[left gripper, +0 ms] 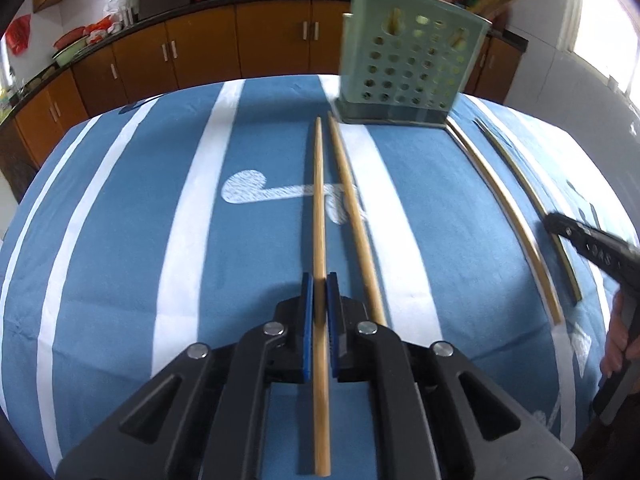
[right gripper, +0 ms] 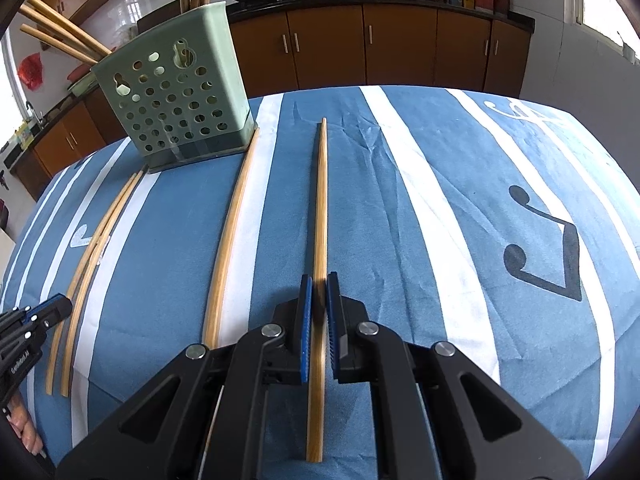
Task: Organize utensils
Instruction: 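Move both tools down to the loose chopsticks and close each on one, then hold both grasped chopsticks against the cloth with both tools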
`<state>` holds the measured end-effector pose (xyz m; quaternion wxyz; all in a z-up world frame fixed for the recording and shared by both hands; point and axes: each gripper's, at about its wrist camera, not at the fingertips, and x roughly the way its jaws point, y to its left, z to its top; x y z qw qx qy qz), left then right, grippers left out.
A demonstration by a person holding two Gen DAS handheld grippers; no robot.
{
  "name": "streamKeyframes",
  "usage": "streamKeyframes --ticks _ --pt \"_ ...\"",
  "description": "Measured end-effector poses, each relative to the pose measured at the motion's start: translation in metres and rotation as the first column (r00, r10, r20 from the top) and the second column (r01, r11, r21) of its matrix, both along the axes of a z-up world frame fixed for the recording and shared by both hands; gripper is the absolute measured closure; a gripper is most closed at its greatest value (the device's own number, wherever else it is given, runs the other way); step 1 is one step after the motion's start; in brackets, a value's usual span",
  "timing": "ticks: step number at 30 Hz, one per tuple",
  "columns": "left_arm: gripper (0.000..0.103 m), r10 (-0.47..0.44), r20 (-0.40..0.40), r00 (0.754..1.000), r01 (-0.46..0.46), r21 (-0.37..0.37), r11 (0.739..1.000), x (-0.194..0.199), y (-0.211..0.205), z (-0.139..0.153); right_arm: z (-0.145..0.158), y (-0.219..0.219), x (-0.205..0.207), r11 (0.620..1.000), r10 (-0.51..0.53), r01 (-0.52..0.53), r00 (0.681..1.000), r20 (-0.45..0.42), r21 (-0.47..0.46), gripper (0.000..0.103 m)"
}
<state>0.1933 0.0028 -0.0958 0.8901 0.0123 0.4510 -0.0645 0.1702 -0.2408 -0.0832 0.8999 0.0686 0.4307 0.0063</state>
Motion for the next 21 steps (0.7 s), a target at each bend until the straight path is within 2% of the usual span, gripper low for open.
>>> streamKeyframes --ticks 5,8,12,17,21 --pt "0.095 0.099 0.008 0.995 -0.099 0.008 0.995 0.026 0.03 0.0 0.0 -0.003 0.007 1.0 -0.009 0.009 1.0 0.005 -0.02 0.095" --pt "0.095 0.125 0.017 0.992 -0.125 0.001 0.992 0.035 0.048 0.0 0.0 -0.008 0.011 0.999 -0.029 0.029 0.999 0.014 -0.035 0.095" --pt "0.094 0.126 0.041 0.991 -0.125 -0.017 0.992 0.034 0.056 0.0 -0.001 -0.011 0.012 0.999 -0.037 0.038 0.999 0.014 -0.024 0.095" --pt "0.094 0.128 0.038 0.991 -0.127 -0.045 0.991 0.035 0.059 0.0 0.0 -0.009 0.011 0.998 -0.038 0.038 0.999 0.012 -0.04 0.095" --pt "0.094 0.129 0.035 0.991 -0.127 -0.067 0.99 0.034 0.062 0.001 -0.001 -0.012 0.009 0.999 -0.043 0.043 0.999 0.012 -0.016 0.094"
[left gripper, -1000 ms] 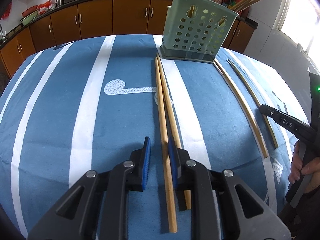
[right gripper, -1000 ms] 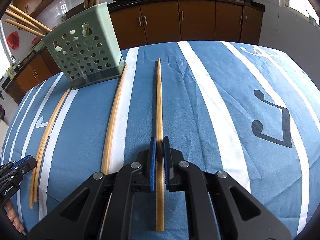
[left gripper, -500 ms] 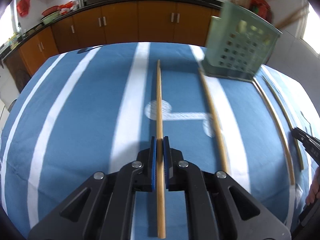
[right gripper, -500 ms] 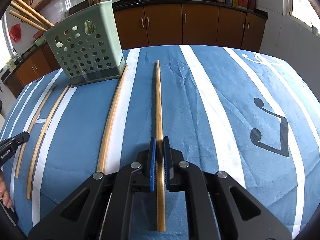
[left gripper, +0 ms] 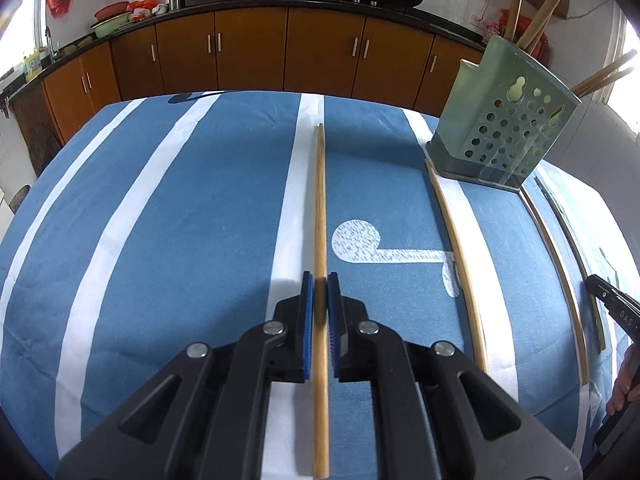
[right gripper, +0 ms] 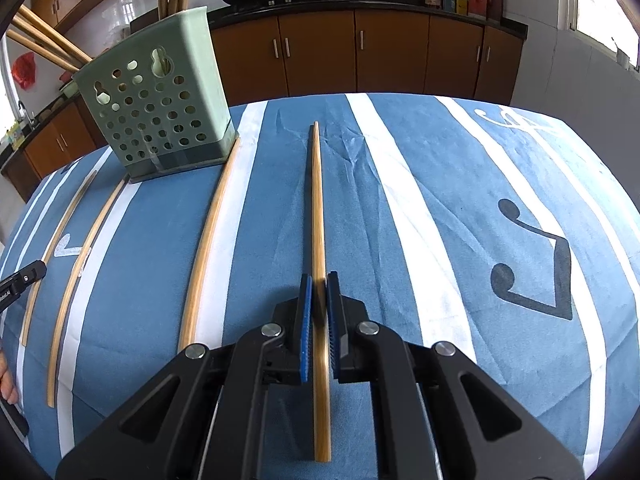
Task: Organize utensils
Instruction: 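Hold both grasped chopsticks against the cloth with both tools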
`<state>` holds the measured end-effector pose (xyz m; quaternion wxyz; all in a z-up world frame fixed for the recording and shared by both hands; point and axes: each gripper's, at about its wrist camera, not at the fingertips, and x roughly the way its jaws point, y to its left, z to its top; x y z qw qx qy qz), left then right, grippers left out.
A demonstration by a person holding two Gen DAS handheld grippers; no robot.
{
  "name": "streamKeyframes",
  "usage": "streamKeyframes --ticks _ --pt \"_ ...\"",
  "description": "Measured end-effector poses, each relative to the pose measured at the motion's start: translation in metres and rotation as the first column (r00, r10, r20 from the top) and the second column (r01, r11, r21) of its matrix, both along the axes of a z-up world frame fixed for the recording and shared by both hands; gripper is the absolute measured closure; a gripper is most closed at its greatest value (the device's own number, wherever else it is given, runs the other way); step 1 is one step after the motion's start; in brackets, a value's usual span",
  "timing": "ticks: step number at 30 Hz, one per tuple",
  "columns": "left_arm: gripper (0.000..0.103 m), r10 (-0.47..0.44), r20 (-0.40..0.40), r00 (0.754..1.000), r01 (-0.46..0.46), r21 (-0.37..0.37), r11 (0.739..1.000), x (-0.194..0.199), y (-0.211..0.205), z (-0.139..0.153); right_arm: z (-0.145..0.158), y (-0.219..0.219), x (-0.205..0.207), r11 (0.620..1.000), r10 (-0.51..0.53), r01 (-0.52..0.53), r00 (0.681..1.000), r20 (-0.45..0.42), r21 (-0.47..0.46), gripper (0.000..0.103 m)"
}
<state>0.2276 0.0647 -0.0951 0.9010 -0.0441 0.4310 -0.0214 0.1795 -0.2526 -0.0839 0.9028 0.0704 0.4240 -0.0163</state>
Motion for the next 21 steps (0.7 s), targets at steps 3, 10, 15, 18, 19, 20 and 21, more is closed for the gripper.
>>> streamKeyframes --ticks 3,10,15,18,19,20,21 --pt "0.094 0.0 0.0 1.0 0.0 0.002 1.0 -0.0001 -0.0003 -0.0001 0.0 -0.002 -0.0004 1.0 0.0 0.0 1.0 0.001 0.012 0.094" --pt "0.093 0.0 0.0 1.0 0.0 0.013 1.0 0.0004 -0.0021 -0.0003 0.0003 0.001 0.0002 1.0 0.002 -0.002 1.0 -0.001 -0.011 0.094" --pt "0.093 0.0 0.0 1.0 0.0 -0.001 1.0 0.0006 -0.0005 -0.0004 0.0003 0.0002 0.0 1.0 0.003 -0.003 1.0 -0.001 -0.008 0.094" --pt "0.093 0.0 0.0 1.0 0.0 0.003 1.0 0.0006 -0.0007 -0.0003 0.0002 0.0002 0.0001 1.0 0.004 -0.004 1.0 -0.001 -0.013 0.094" --pt "0.093 -0.001 0.0 1.0 0.001 0.009 1.0 0.0005 -0.0014 -0.0001 0.0003 0.0 -0.0001 1.0 0.005 -0.005 1.0 -0.001 -0.012 0.094" --pt "0.093 -0.002 -0.001 1.0 0.002 0.015 1.0 -0.0001 -0.002 0.0 0.0003 -0.0004 -0.0016 1.0 0.006 -0.007 1.0 -0.001 -0.013 0.094" --pt "0.093 -0.004 -0.001 1.0 0.004 0.03 1.0 -0.002 -0.0035 0.0002 0.0005 0.0 -0.0033 1.0 0.008 -0.008 1.0 -0.001 -0.016 0.094"
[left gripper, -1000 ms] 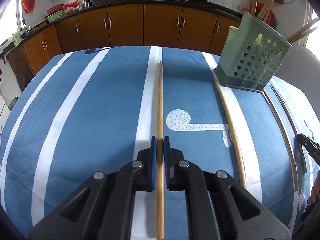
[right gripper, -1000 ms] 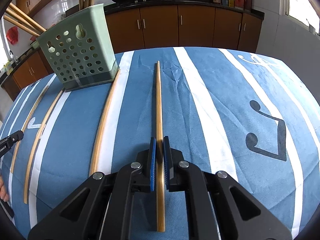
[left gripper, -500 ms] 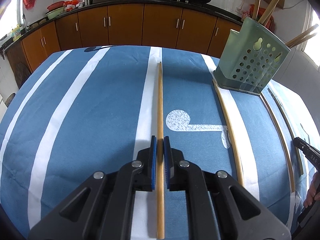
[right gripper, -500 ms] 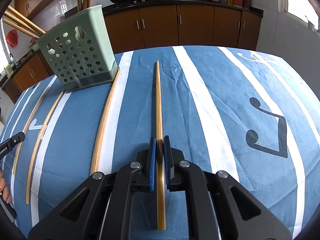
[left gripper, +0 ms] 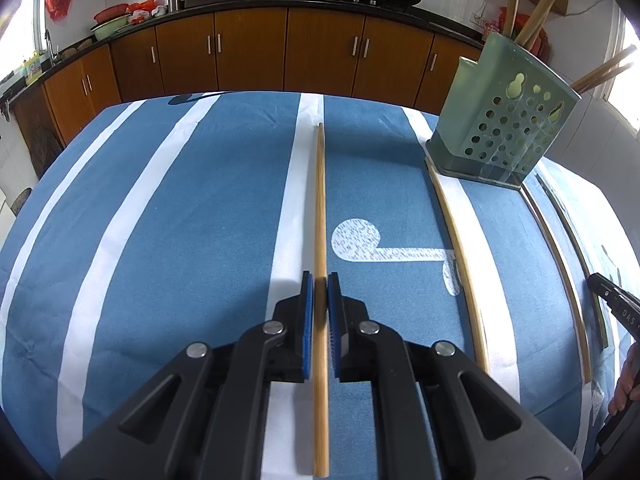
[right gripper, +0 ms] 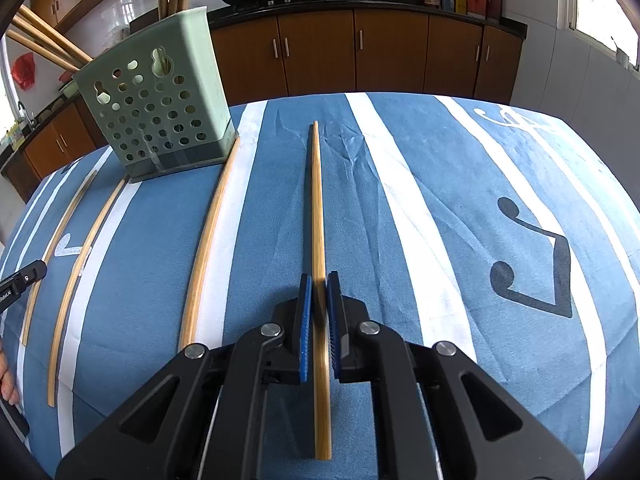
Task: Organize utensils
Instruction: 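Hold both grasped chopsticks against the cloth with both tools, then lift both chopsticks off the cloth and tilt them upright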
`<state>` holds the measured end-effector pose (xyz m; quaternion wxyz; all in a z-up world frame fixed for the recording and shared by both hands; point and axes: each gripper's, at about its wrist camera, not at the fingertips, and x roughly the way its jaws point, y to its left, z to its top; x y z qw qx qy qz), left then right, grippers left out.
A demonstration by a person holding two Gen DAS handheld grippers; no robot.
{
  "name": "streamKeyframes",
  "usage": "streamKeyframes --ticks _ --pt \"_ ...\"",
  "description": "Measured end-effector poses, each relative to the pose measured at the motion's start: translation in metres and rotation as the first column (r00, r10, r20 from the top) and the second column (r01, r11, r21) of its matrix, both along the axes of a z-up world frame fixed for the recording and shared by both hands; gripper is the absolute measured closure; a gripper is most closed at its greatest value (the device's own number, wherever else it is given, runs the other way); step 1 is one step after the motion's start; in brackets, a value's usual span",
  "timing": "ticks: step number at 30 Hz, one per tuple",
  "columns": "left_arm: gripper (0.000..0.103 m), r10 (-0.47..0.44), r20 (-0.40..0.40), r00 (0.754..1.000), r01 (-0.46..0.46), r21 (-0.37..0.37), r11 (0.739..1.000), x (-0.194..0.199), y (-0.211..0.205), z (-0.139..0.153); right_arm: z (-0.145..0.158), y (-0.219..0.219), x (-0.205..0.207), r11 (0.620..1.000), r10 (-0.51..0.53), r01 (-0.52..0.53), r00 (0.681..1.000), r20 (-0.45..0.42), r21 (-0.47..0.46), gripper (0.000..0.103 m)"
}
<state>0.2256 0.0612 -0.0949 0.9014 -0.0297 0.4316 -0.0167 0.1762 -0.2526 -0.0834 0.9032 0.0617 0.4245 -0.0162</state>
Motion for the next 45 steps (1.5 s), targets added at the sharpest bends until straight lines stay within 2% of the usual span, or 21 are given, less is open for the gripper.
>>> streamKeyframes --ticks 2,7,11,15,22,32,38,42,45 --pt "0.092 -0.011 -0.002 1.0 0.011 0.03 0.999 -0.007 -0.003 0.0 0.0 0.0 -0.005 1.0 0.005 -0.005 1.0 0.0 -0.003 0.094" --pt "0.091 -0.008 -0.002 1.0 0.008 0.023 1.0 -0.025 -0.003 0.0 0.0 -0.003 -0.015 1.0 0.005 -0.005 1.0 0.002 0.028 0.095" --pt "0.095 -0.017 -0.003 1.0 0.017 0.047 0.999 -0.032 -0.006 -0.001 0.001 -0.003 -0.018 1.0 0.007 -0.007 1.0 0.007 0.028 0.095" --pt "0.096 -0.033 -0.011 0.999 0.034 0.056 0.998 -0.035 -0.006 0.004 0.017 -0.007 -0.029 0.999 -0.003 0.0 0.997 0.075 0.039 0.095" --pt "0.096 -0.027 0.114 0.993 0.026 0.004 1.0 -0.045 0.002 0.054 0.065 -0.019 -0.043 0.998 -0.026 0.013 0.975 0.223 0.058 0.095" --pt "0.096 -0.004 0.306 0.952 0.026 -0.069 0.997 -0.058 0.008 0.127 0.111 -0.028 -0.053 0.995 -0.048 0.014 0.93 0.364 0.094 0.095" --pt "0.096 -0.038 0.362 0.931 0.064 -0.059 0.996 -0.06 0.002 0.158 0.125 -0.03 -0.053 0.994 -0.05 0.007 0.918 0.393 0.111 0.095" --pt "0.095 -0.082 0.361 0.929 0.096 -0.02 0.995 -0.061 -0.005 0.168 0.129 -0.028 -0.054 0.994 -0.043 -0.001 0.914 0.404 0.108 0.095" --pt "0.095 -0.092 0.347 0.933 0.099 -0.002 0.995 -0.061 -0.005 0.165 0.13 -0.026 -0.054 0.994 -0.038 -0.007 0.913 0.406 0.109 0.095"
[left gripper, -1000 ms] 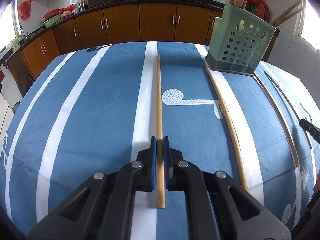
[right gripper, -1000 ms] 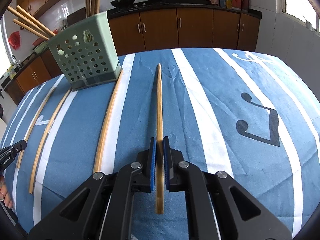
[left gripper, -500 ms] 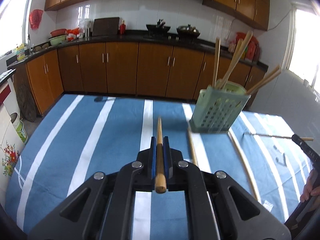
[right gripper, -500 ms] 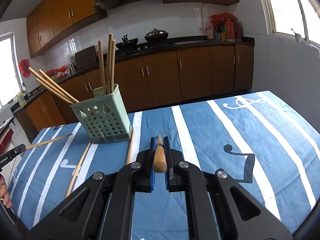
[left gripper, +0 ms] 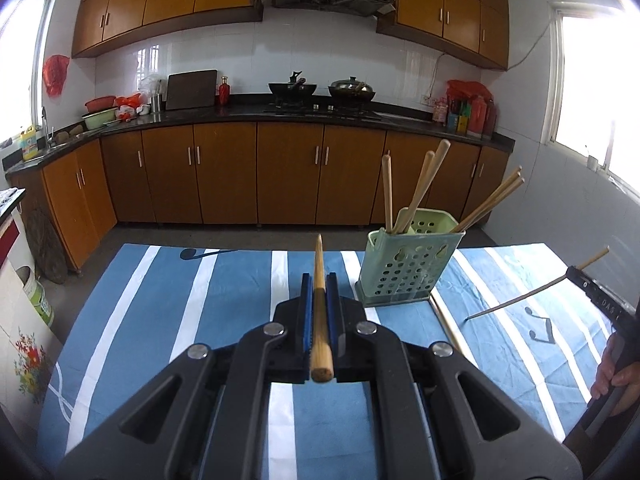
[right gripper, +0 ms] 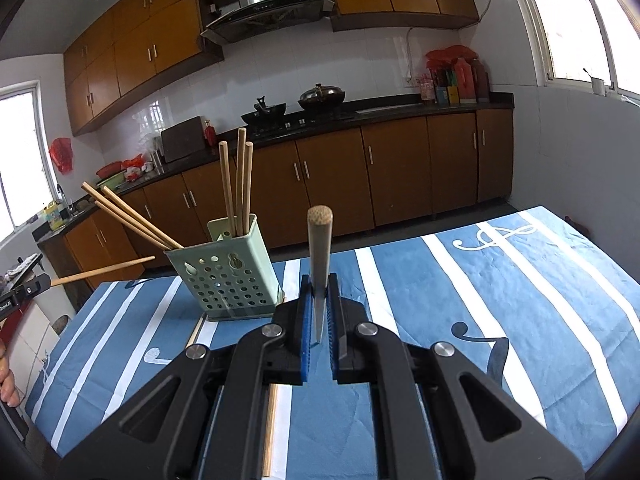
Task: Organize utensils
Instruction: 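Lift both chopsticks off the cloth and tilt them upright, then carry both chopsticks over the green holder and lower them in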
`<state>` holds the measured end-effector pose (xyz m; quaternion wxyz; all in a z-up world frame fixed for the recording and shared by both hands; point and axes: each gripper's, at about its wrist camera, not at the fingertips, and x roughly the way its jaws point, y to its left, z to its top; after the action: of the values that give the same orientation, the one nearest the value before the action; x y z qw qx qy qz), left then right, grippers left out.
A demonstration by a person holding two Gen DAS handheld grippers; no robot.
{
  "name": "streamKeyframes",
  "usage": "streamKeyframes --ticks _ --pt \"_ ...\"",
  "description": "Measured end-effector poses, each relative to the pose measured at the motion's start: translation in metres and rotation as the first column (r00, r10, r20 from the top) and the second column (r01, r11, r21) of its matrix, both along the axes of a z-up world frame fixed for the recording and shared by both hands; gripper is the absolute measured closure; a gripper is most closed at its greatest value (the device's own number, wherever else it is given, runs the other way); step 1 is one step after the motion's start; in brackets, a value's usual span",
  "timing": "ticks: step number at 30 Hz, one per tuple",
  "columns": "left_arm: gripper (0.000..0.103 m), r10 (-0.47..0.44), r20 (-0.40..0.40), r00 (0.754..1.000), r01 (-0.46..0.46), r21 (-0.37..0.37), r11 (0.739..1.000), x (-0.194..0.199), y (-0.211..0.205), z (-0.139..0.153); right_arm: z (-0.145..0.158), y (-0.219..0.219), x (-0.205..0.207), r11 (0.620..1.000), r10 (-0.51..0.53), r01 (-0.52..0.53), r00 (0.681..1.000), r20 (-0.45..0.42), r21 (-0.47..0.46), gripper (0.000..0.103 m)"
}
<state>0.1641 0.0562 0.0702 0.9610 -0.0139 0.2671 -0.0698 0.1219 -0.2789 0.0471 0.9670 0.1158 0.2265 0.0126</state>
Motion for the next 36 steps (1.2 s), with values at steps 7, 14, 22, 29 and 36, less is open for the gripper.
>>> streamKeyframes --ticks 7,14,22,29,36 --pt "0.096 0.027 -0.027 0.999 -0.028 -0.022 0.999 0.003 0.009 -0.008 0.0 0.004 0.002 1.0 0.007 -0.007 1.0 -0.001 -0.004 0.095" --pt "0.096 -0.041 0.024 0.999 0.042 -0.045 0.998 -0.01 0.002 0.019 0.029 0.004 0.001 0.999 0.032 -0.033 0.998 0.055 0.007 0.095" --pt "0.096 -0.156 0.097 0.983 0.164 -0.087 0.983 -0.022 -0.03 0.069 0.09 0.005 -0.007 0.989 0.097 -0.117 0.976 0.196 0.094 0.095" --pt "0.096 -0.142 0.2 0.969 0.164 -0.098 0.982 -0.007 -0.058 0.105 0.119 0.021 0.005 0.989 0.098 -0.126 0.954 0.282 0.08 0.095" --pt "0.096 -0.114 0.191 0.975 0.129 -0.066 0.989 0.034 -0.087 0.109 0.118 0.035 0.042 0.994 0.064 -0.087 0.954 0.293 0.067 0.095"
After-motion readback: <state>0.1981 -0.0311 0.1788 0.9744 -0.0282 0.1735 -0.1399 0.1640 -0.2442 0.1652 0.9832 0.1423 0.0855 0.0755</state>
